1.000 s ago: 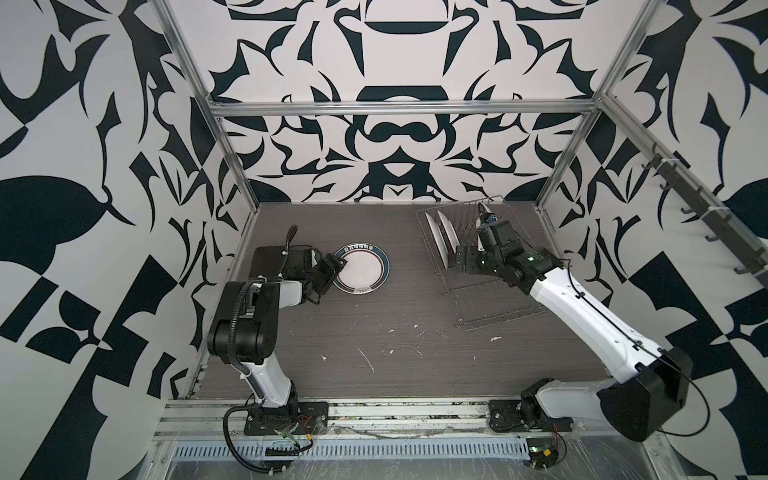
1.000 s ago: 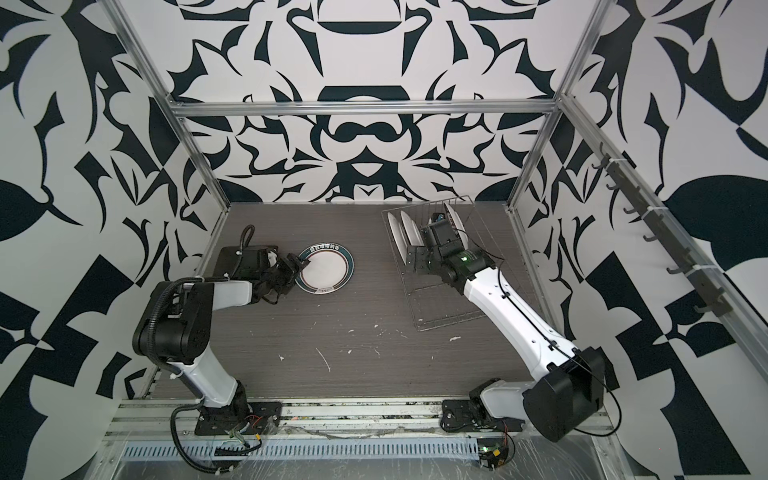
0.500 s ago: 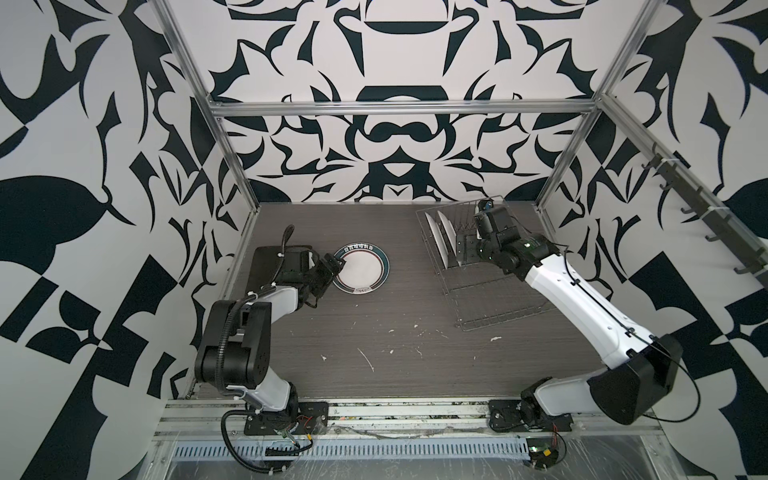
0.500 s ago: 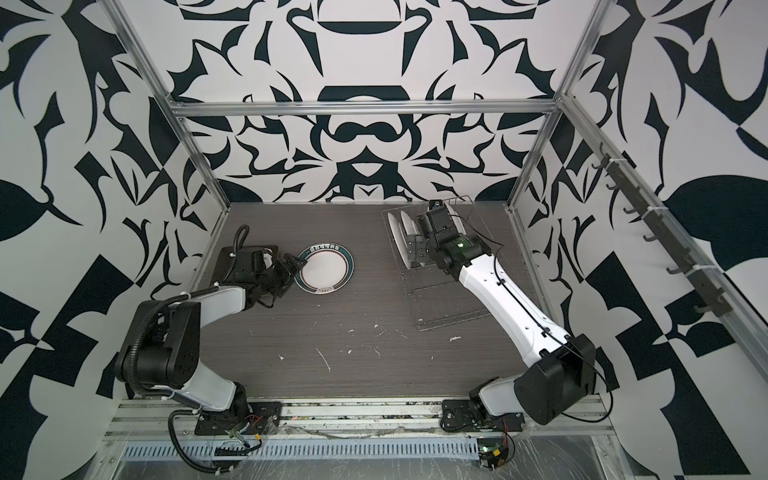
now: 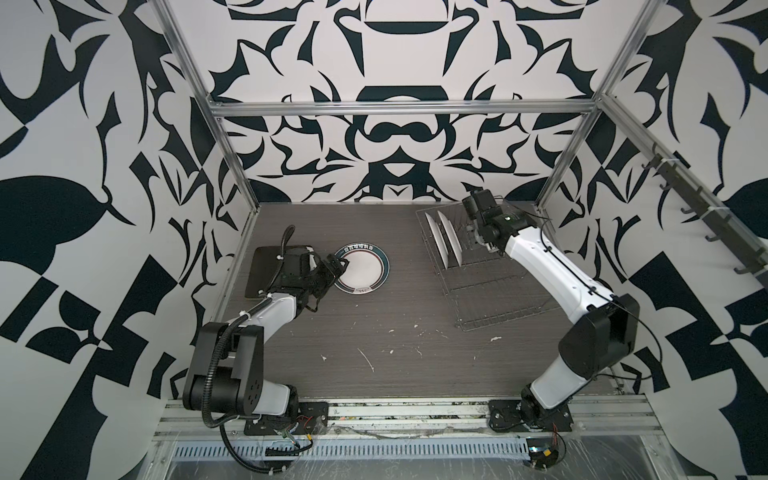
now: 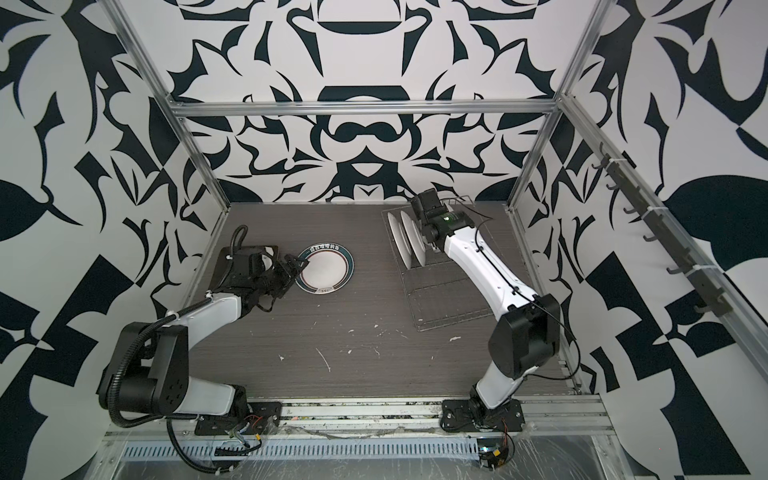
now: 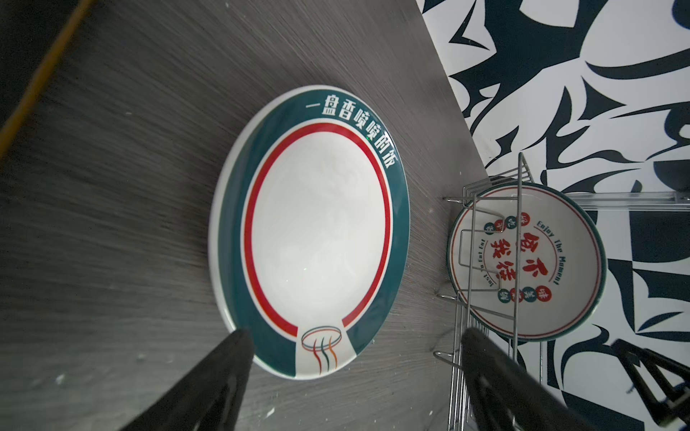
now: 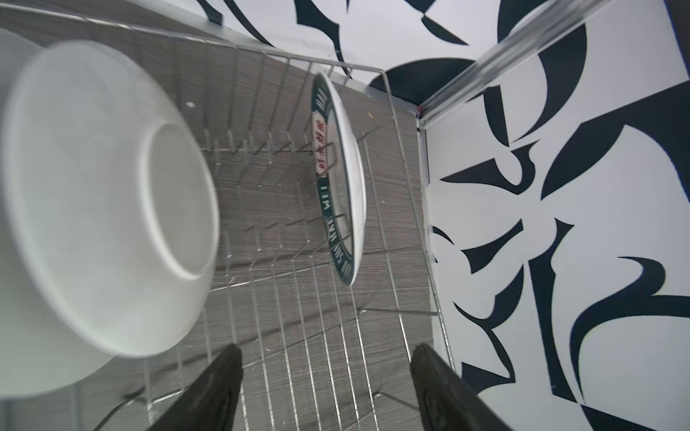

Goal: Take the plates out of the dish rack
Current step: 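Lower the right gripper into the rack onto the red-text plate's rim, then close the right gripper on the rim of the red-text green-rimmed plate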

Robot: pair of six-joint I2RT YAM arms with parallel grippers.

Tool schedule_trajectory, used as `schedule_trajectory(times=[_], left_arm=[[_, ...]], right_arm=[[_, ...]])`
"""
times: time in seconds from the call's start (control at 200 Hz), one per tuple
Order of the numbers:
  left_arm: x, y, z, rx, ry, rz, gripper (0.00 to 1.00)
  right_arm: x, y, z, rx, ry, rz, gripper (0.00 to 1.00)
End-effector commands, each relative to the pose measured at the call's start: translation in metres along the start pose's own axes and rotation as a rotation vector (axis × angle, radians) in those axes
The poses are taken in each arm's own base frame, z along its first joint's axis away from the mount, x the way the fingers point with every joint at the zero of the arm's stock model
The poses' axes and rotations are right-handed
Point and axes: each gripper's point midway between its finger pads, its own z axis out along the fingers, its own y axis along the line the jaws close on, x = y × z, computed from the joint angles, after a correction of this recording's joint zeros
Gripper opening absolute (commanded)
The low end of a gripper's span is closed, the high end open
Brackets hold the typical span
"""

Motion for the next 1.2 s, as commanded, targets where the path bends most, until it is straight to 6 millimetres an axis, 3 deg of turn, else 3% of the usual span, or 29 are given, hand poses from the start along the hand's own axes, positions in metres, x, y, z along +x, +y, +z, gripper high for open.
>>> schedule_trajectory(times=[0.0,0.32,0.725,1.195], left_arm=[[0.007,-0.002,-0.002,0.007,0.025,0.012,0.92],[0.011,-0.009,0.003,0.028,0.051,0.013,0.92],[0.01,-0.018,0.0,0.03,0.054,0.033,0.92],[0.011,-0.018,-0.002,0.026,0.054,0.035,0.92]], right_arm=[[-0.014,-0.021,0.001,0.071,-0.008,-0.037,0.73],[-0.03,-0.028,0.044,0.113,0.047,-0.04,0.6],[-0.032,-0.023,0.087,0.179,0.108,-0.091,0.56],[-0.03,-0.036,0.102,0.284,0.126,-0.121,0.38]])
